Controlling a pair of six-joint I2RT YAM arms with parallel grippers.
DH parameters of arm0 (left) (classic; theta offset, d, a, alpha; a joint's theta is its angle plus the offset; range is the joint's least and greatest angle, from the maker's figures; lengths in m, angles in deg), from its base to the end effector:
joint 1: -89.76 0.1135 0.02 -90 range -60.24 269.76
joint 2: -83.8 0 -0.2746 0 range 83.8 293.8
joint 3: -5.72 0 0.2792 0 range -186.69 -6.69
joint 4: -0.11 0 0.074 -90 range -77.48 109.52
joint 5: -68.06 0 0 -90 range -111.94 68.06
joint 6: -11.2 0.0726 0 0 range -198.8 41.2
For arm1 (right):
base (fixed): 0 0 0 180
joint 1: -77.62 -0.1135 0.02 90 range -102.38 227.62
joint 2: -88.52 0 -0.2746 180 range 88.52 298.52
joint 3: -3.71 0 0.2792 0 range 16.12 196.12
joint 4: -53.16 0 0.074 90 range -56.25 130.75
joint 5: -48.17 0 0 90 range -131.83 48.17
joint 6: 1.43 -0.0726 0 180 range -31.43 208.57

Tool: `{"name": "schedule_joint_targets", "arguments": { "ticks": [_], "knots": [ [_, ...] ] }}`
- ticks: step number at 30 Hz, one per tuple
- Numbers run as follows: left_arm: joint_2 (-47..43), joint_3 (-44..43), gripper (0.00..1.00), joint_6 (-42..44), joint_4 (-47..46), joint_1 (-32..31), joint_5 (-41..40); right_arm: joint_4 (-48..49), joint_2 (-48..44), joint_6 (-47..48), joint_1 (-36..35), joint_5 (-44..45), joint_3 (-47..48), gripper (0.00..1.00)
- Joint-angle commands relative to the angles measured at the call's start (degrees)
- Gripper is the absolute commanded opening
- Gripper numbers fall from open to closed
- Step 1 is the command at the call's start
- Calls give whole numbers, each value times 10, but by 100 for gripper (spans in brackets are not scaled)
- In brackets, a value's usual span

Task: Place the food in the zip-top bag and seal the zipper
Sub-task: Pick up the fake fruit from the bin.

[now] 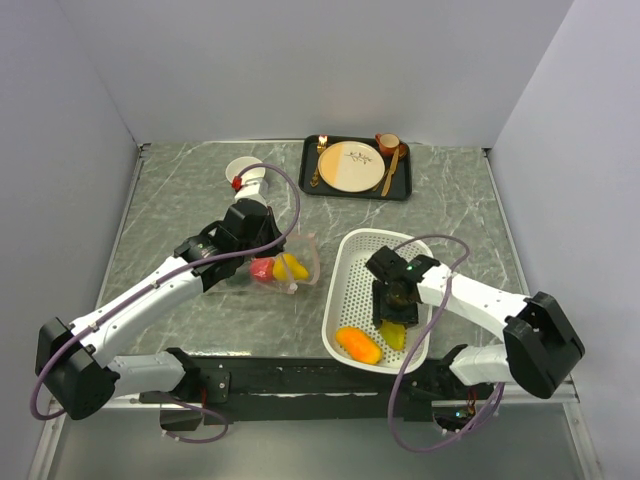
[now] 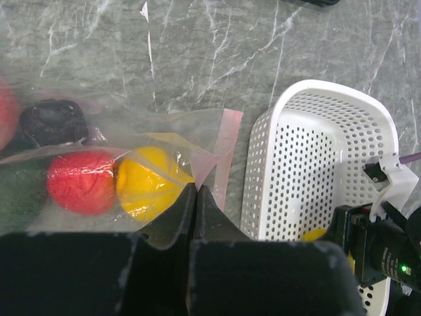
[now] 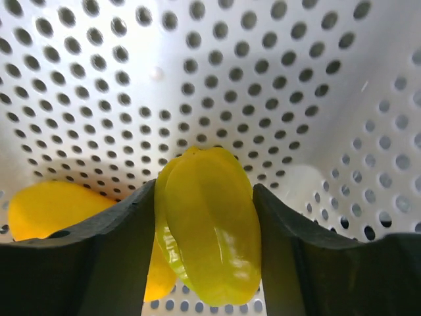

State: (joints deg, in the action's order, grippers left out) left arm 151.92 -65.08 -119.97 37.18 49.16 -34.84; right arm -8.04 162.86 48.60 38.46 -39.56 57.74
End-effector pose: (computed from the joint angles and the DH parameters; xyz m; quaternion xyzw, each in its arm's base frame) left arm 0.2505 -0.1934 0.2996 -0.0568 0.8787 -0.2283 0.4155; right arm 0.1797 0.1426 0.1361 0.0085 0.9970 0.0319 0.0696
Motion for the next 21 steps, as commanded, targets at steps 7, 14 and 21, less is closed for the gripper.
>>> {"name": "schedule_joint_targets", "arguments": {
  "ticks": [7, 14, 21],
  "knots": [
    [0, -14, 1, 7, -16, -2, -3, 49, 24, 43, 54, 34, 35, 21],
    [3, -18, 1, 8, -19, -2, 1, 41, 4, 63, 58, 60, 118, 15],
    [-2, -18, 1, 9, -18, -2, 4, 113, -11, 46, 58, -6, 225, 16]
  ]
}}
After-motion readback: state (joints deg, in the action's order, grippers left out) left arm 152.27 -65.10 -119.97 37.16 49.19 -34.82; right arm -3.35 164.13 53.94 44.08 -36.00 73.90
